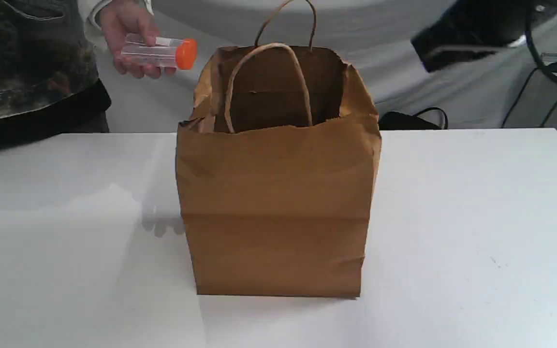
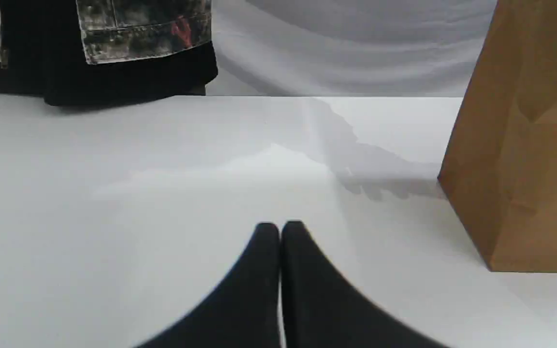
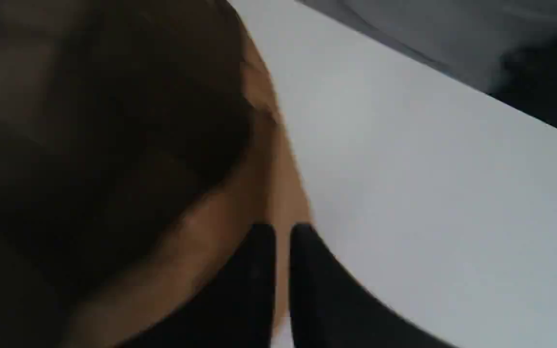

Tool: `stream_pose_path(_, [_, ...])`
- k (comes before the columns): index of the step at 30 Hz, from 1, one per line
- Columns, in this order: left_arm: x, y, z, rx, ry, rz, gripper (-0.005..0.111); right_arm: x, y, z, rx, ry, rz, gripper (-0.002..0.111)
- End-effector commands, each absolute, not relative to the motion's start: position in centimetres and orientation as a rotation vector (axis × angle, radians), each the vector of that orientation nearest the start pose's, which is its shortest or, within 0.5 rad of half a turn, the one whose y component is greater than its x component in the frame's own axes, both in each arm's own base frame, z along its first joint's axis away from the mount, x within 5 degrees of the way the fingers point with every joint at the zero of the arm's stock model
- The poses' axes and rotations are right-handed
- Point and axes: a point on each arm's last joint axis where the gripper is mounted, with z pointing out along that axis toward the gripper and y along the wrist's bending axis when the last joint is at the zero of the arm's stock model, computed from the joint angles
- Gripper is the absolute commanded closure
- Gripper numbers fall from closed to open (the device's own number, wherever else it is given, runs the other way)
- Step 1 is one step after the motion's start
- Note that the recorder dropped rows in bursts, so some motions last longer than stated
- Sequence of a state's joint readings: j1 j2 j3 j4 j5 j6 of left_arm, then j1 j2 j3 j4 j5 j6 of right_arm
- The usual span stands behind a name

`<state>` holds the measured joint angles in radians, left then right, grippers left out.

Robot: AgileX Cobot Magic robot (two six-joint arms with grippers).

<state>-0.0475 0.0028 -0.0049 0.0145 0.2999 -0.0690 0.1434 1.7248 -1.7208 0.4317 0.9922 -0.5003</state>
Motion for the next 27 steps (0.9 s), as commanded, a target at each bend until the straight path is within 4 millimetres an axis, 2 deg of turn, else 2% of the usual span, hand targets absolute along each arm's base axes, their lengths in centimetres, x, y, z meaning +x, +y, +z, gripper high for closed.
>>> stream_pose_path(1, [5.4, -0.3, 18.7, -0.011, 1.777, -0.079, 0.107, 38.7, 9.4, 38.1, -0.544, 2.228, 0.584, 0.084])
stream_pose_path(6, [5.4, -0.3, 18.7, -0.011, 1.777, -0.079, 0.107, 40.4, 9.6, 35.6, -0.559, 2.265, 0.578, 0.04])
stream_pose_path(8, [5.4, -0.3, 18.7, -0.011, 1.777, -0.079, 0.107, 41.0, 9.7, 34.3, -0.608, 2.279, 0.578, 0.034])
stream_pose_path(13, [5.4, -0.3, 18.7, -0.011, 1.777, -0.079, 0.107, 42.6, 10.5, 31.6, -0.673, 2.266, 0.658, 0.034])
stream_pose_path(18, [5.4, -0.3, 18.7, -0.011, 1.777, -0.079, 0.107, 44.2, 10.6, 29.1, -0.653, 2.268, 0.634, 0.034])
stream_pose_path(23, [5.4, -0.3, 18.7, -0.011, 1.777, -0.079, 0.107, 44.5, 11.0, 27.4, -0.685, 2.292, 0.7, 0.035])
stream_pose_path(27, [5.4, -0.3, 18.7, -0.011, 1.777, -0.079, 0.107, 44.4, 11.2, 26.7, -0.722, 2.319, 0.732, 0.042])
